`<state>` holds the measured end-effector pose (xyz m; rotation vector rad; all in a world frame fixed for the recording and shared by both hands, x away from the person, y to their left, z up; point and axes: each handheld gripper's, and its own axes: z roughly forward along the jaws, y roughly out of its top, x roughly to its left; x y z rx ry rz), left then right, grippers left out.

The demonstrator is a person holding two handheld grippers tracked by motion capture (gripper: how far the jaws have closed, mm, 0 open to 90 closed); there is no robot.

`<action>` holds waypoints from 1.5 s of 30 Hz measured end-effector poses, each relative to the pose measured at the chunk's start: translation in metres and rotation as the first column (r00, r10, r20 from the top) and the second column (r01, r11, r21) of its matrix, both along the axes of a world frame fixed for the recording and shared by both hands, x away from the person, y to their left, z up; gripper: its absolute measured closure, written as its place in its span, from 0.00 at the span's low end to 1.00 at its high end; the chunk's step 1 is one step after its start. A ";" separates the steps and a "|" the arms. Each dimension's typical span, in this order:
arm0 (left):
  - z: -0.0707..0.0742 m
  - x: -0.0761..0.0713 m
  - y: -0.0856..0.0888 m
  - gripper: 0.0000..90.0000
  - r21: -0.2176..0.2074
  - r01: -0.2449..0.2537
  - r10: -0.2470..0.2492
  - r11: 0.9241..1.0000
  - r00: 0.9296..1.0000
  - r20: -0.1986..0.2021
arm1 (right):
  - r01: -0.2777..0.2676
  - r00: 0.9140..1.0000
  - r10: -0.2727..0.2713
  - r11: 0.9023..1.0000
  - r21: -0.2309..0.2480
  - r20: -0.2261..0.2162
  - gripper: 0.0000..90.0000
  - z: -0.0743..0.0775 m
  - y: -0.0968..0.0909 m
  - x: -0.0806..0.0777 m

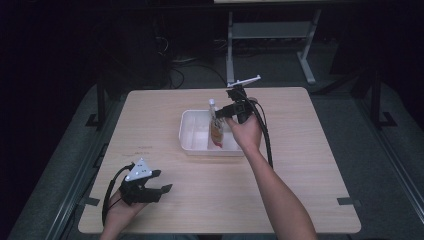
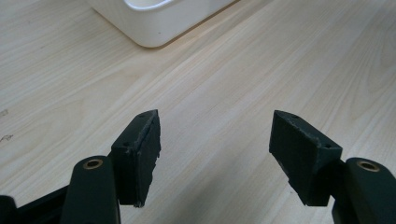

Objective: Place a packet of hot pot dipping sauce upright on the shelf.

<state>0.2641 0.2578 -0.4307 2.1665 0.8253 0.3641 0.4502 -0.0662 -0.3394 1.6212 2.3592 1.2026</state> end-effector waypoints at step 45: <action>0.000 0.001 0.003 0.34 -0.004 -0.024 0.024 1.000 1.000 0.004 | -0.080 0.997 0.081 0.990 0.117 0.002 0.59 0.001 -0.061 -0.027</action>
